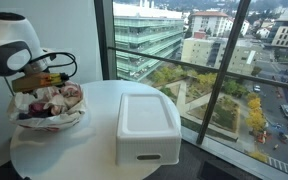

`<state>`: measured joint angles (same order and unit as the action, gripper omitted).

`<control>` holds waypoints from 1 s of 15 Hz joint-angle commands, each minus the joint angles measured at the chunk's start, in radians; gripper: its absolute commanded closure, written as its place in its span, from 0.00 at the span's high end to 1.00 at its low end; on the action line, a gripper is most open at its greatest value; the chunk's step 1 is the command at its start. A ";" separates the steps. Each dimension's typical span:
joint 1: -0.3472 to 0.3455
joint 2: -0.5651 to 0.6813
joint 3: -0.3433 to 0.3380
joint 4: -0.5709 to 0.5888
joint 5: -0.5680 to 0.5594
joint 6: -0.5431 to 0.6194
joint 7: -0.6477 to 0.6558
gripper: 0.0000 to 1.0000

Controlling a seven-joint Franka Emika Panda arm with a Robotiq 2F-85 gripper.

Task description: Remove all the laundry from the plastic and place it on top of the box

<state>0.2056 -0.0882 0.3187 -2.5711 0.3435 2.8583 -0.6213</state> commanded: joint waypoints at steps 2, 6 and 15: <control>0.023 0.166 -0.038 0.058 -0.225 0.057 0.094 1.00; 0.014 0.289 -0.030 0.143 -0.358 0.059 0.144 1.00; 0.085 0.565 -0.119 0.354 -0.662 0.086 0.261 1.00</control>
<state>0.2446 0.3757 0.2447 -2.3001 -0.2434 2.9177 -0.3979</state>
